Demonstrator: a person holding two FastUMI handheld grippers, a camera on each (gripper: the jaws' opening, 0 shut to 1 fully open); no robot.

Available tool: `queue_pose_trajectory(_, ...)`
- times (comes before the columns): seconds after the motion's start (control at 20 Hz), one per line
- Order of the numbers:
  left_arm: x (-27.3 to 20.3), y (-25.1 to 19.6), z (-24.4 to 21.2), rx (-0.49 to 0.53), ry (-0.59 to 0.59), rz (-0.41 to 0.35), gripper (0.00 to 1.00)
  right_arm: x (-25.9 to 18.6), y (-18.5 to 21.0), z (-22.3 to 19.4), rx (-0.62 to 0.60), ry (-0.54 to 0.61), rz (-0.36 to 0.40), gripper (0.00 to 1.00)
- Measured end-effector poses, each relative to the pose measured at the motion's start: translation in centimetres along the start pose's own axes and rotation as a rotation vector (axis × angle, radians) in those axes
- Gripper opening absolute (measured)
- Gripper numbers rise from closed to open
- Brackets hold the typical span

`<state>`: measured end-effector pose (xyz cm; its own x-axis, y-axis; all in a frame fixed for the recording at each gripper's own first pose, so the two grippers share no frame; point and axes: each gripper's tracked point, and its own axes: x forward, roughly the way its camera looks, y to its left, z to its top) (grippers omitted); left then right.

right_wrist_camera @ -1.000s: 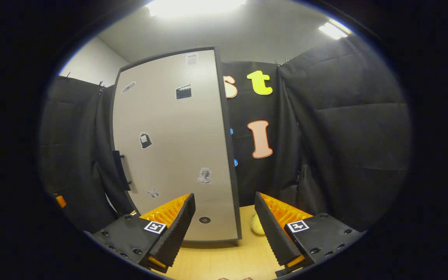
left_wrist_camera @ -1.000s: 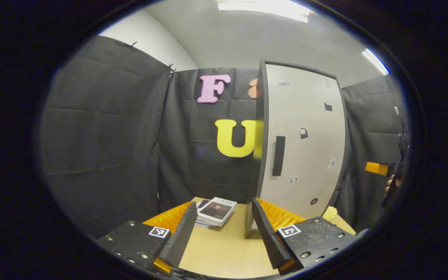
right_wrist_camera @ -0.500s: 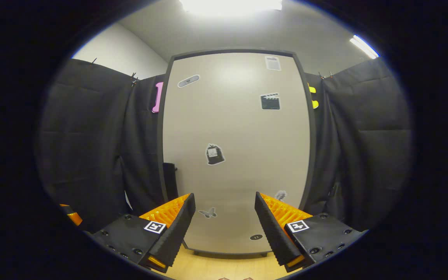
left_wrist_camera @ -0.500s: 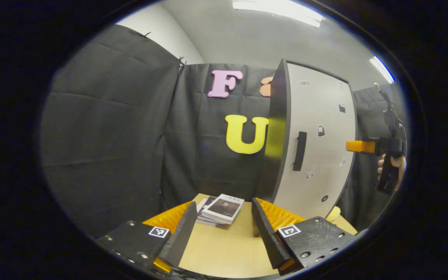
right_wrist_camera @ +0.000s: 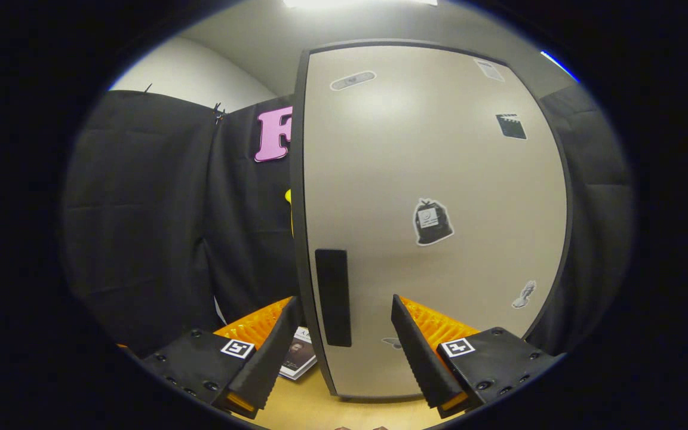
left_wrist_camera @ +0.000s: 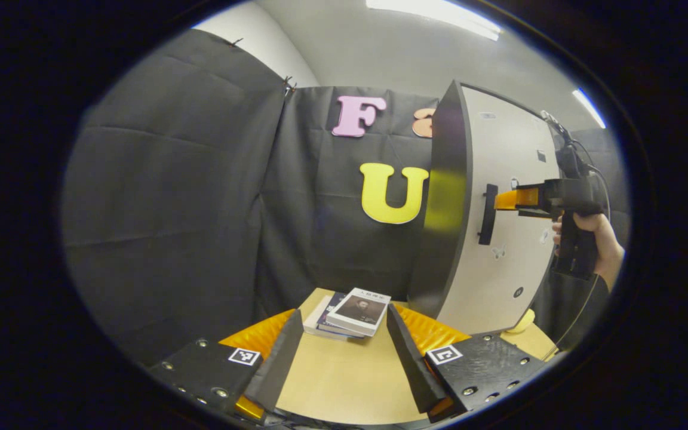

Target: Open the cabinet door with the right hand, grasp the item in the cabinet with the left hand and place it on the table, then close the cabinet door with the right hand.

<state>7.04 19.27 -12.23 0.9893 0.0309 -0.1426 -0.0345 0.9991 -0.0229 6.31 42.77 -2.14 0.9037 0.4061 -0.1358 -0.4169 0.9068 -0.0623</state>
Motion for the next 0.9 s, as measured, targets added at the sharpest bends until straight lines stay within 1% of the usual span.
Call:
queue_pose_trajectory(0.05,0.2,0.8,-0.5,0.006,0.005,0.005,0.86,0.8,0.1,-0.5,-0.013,0.011,-0.012,0.97)
queue_pose_trajectory(0.1,0.5,1.4,-0.8,0.014,0.008,0.009,0.86,1.5,0.3,-1.0,-0.020,0.014,-0.027,0.94)
queue_pose_trajectory(0.15,0.7,2.0,-1.0,0.021,0.013,0.013,0.86,2.0,0.3,-1.3,-0.021,0.018,-0.045,0.94)
queue_pose_trajectory(0.2,1.0,2.4,-1.4,0.025,0.018,0.013,0.86,2.0,0.1,-1.5,-0.011,0.021,-0.063,0.98)
queue_pose_trajectory(0.3,1.5,3.5,-2.3,0.034,0.034,0.014,0.86,2.9,-0.4,-1.4,0.030,0.029,-0.096,0.98)
queue_pose_trajectory(0.35,1.6,4.0,-2.5,0.041,0.041,0.017,0.86,3.3,-0.4,-1.5,0.047,0.032,-0.101,0.94)
queue_pose_trajectory(0.45,1.9,4.5,-2.7,0.049,0.048,0.013,0.85,3.8,-0.4,-1.3,0.068,0.030,-0.120,0.80)
queue_pose_trajectory(0.5,2.0,4.6,-2.7,0.048,0.047,0.007,0.85,4.0,0.0,-1.2,0.073,0.030,-0.116,0.67)
queue_pose_trajectory(0.55,2.2,4.6,-2.6,0.045,0.045,-0.003,0.85,4.1,0.3,-1.2,0.072,0.033,-0.113,0.62)
queue_pose_trajectory(0.6,2.2,4.6,-2.7,0.045,0.045,-0.011,0.85,4.3,0.6,-1.1,0.064,0.032,-0.118,0.49)
queue_pose_trajectory(0.7,2.5,4.5,-2.6,0.051,0.043,-0.022,0.85,4.6,0.3,-1.0,0.042,0.034,-0.153,0.37)
queue_pose_trajectory(0.75,2.7,4.4,-2.4,0.055,0.039,-0.026,0.85,4.6,0.4,-1.0,0.042,0.038,-0.157,0.39)
queue_pose_trajectory(0.8,2.6,4.3,-2.2,0.056,0.032,-0.030,0.85,4.7,0.4,-0.9,0.048,0.031,-0.158,0.32)
queue_pose_trajectory(0.9,2.4,4.1,-1.8,0.058,0.020,-0.042,0.85,4.7,0.4,-0.8,0.043,0.025,-0.151,0.31)
